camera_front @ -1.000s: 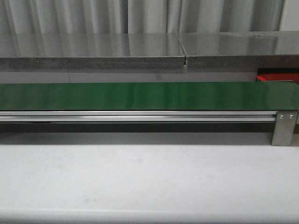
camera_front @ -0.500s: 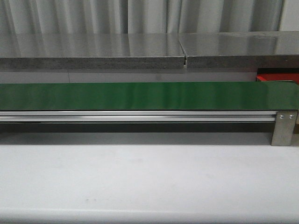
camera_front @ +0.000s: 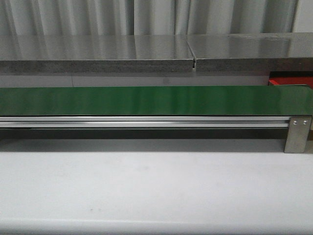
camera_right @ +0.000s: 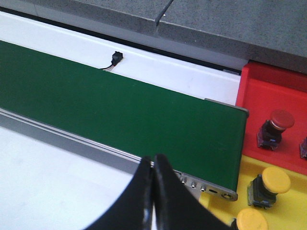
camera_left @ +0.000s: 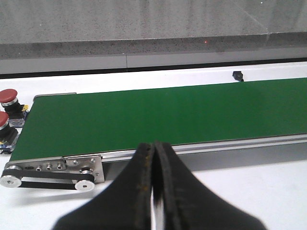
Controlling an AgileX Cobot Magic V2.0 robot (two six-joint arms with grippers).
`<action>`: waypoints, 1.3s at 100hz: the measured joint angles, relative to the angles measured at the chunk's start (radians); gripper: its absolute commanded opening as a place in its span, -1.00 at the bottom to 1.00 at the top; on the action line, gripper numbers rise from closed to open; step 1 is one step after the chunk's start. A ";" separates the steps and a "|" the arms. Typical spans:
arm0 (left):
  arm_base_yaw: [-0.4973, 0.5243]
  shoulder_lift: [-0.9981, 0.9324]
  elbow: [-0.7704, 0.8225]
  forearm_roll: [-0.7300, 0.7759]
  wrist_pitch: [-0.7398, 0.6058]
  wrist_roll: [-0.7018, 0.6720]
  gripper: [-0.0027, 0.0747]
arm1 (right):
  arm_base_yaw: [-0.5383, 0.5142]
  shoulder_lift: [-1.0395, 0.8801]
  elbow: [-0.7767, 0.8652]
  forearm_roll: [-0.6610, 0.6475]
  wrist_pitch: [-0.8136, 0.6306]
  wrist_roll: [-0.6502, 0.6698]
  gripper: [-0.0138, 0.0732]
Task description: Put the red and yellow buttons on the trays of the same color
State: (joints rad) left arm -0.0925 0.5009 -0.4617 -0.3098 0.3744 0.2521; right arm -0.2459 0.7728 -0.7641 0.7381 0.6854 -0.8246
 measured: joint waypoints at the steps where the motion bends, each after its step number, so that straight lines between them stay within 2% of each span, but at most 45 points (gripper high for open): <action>1: 0.000 0.000 0.000 0.000 0.000 0.000 -0.98 | 0.000 0.000 0.000 0.000 0.000 0.000 -0.93; 75: 0.000 0.000 0.000 0.000 -0.002 0.000 -0.98 | 0.000 0.000 0.000 0.000 0.001 0.000 -0.93; 84: 0.000 0.000 0.000 0.000 -0.002 0.000 -0.92 | 0.000 0.000 0.000 0.000 0.001 0.000 -0.93; 91: 0.000 0.000 0.000 0.000 -0.002 0.000 -0.71 | 0.000 0.000 0.000 0.000 0.001 -0.002 -0.93; 95: 0.000 0.000 0.000 0.000 -0.002 0.000 -0.51 | 0.000 0.000 0.000 0.000 0.001 -0.002 -0.93; 99: 0.000 0.000 0.000 0.000 -0.002 0.000 -0.22 | 0.000 0.000 0.000 0.000 0.001 -0.002 -0.93; 100: 0.000 0.000 0.000 0.000 -0.002 0.000 -0.22 | 0.000 0.000 0.000 0.000 0.001 -0.002 -0.93; 102: 0.000 0.000 0.000 0.000 -0.002 0.000 -0.03 | 0.000 0.000 0.000 0.000 0.001 -0.002 -0.93; 105: 0.000 0.000 0.000 0.000 -0.002 0.000 0.11 | 0.000 0.000 0.000 0.000 0.001 -0.002 -0.93; 110: 0.000 0.002 0.000 0.000 -0.002 0.000 0.48 | 0.000 0.000 0.000 0.000 0.001 -0.002 -0.93; 115: 0.000 0.007 0.000 0.000 -0.002 0.000 0.72 | 0.000 0.000 0.000 0.000 0.001 -0.002 -0.93; 121: 0.000 0.015 0.000 0.000 -0.005 0.000 0.86 | 0.000 0.000 0.000 0.000 0.001 -0.002 -0.93; 130: 0.000 0.031 0.000 0.000 -0.022 0.000 0.81 | 0.000 0.000 0.000 0.000 0.001 -0.002 -0.93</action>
State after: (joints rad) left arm -0.0925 0.5315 -0.4617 -0.3098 0.3520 0.2521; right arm -0.2459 0.7728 -0.7641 0.7381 0.6862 -0.8263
